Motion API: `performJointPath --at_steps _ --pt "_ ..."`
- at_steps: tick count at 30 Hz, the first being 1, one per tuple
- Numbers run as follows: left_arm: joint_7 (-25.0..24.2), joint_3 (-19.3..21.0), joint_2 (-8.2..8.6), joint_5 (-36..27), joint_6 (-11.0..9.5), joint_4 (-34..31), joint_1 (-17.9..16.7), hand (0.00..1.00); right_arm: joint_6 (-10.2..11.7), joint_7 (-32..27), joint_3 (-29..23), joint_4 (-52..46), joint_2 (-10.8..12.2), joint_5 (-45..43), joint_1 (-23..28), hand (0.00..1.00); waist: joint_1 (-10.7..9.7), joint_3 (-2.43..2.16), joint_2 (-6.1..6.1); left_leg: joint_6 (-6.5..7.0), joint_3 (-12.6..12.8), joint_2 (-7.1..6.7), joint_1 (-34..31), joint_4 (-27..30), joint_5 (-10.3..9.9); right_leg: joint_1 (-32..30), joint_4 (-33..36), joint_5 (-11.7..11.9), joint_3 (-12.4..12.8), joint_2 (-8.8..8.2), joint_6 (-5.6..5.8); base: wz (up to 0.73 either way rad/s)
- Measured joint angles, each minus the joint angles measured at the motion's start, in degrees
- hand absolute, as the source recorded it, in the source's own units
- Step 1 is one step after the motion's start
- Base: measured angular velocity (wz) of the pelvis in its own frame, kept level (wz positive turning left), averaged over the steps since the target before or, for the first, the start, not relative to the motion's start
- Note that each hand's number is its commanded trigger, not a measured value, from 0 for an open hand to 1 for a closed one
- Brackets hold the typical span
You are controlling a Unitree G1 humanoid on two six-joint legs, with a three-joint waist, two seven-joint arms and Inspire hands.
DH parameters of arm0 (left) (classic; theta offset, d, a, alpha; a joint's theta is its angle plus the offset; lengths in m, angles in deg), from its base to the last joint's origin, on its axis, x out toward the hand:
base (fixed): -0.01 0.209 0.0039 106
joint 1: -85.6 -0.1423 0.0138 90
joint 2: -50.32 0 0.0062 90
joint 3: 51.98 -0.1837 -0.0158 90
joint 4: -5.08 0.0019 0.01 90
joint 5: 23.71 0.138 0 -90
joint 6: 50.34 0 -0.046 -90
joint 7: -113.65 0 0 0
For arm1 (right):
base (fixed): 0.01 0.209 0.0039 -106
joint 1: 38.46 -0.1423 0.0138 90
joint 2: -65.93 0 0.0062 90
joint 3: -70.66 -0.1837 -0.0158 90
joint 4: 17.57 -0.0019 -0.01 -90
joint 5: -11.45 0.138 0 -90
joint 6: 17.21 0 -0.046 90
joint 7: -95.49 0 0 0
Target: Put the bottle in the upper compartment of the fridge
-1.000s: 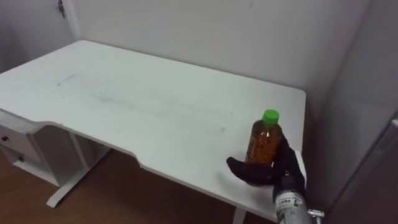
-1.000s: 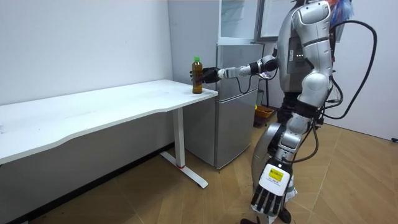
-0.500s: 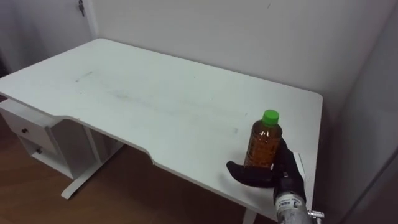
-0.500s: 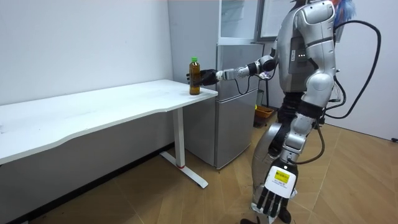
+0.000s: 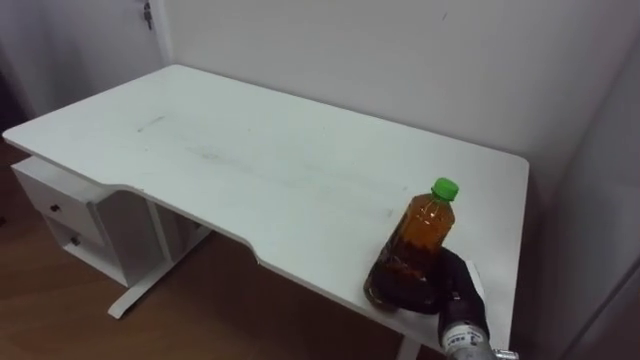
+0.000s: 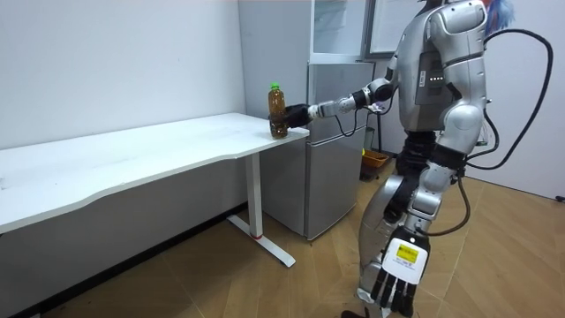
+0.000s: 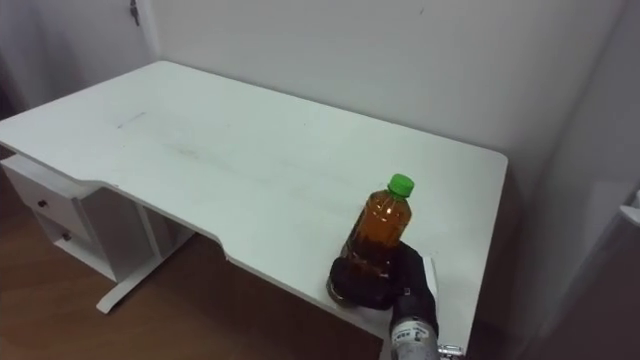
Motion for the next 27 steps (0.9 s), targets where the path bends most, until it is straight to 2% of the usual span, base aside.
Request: performJointPath --at_steps 4,11,13,18,21,23,24,27 --pt "-0.86 -0.44 -0.01 0.0 0.0 0.0 -0.12 0.0 0.14 0.36 -0.07 0.17 -0.03 0.26 -0.01 1.0 -0.04 0.0 -0.01 0.19 -0.03 -0.06 -0.01 -0.09 0.19 0.01 0.07 -0.17 -0.61 -0.63 0.1 0.0" --pt "-0.96 -0.95 -0.05 0.01 -0.6 -0.01 0.54 0.0 0.44 0.89 -0.08 0.35 -0.04 3.8 -0.02 1.0 -0.04 0.01 -0.36 0.34 -0.11 -0.31 0.05 -0.39 0.27 -0.12 0.21 -0.36 -0.7 -0.82 0.37 0.0" --pt "-0.9 -0.86 -0.06 0.7 -1.19 -0.22 0.64 0.0 0.44 0.99 -0.1 0.2 -0.06 4.05 -0.02 1.0 -0.09 -0.08 -0.51 0.33 -0.1 -0.3 0.07 -0.4 0.27 -0.19 0.17 -0.41 -0.68 -0.82 0.37 0.0" --pt "-0.86 -0.7 -0.05 2.15 -1.22 -0.29 0.47 0.0 0.14 1.55 -0.14 0.07 -0.46 6.32 -0.02 1.0 -0.17 -0.18 -0.8 0.33 0.19 -0.19 0.32 -0.74 0.28 -0.17 -0.11 -0.42 -0.5 -0.8 0.37 -0.01" --pt "-0.86 -0.44 -0.05 2.21 -1.28 -0.06 0.35 0.0 -0.4 2.07 -0.57 -0.66 -0.8 6.33 -0.01 1.0 -0.75 -0.18 -0.81 0.29 0.18 -0.19 0.46 -1.08 0.3 -0.17 -0.21 -0.42 -0.45 -0.67 0.37 0.0" --pt "-0.87 0.39 -0.02 2.18 -1.38 -0.31 -0.28 0.0 -1.59 2.14 -1.13 -2.48 -1.41 6.57 0.04 1.0 -1.65 -0.21 -0.87 0.28 0.13 -0.2 0.45 -1.15 0.3 -0.18 -0.26 -0.42 -0.46 -0.62 0.37 0.0" --pt "-0.66 0.6 -0.03 2.09 -1.6 -0.43 -1.03 0.0 -2.36 1.56 -1.42 -5.0 -1.83 6.62 0.3 1.0 -2.26 -0.22 -0.89 0.28 0.29 -0.2 0.58 -1.22 0.29 -0.22 -0.26 -0.41 -0.25 -0.64 0.38 -0.06" --pt "-0.21 1.42 0.0 2.11 -2.34 -0.69 -2.89 0.0 -2.45 0.95 -2.29 -13.03 -4.03 5.91 1.55 1.0 -3.47 -0.25 -0.91 0.3 0.98 -0.14 1.62 -1.4 0.28 0.28 -0.25 -0.36 0.86 -0.54 0.47 -0.12"
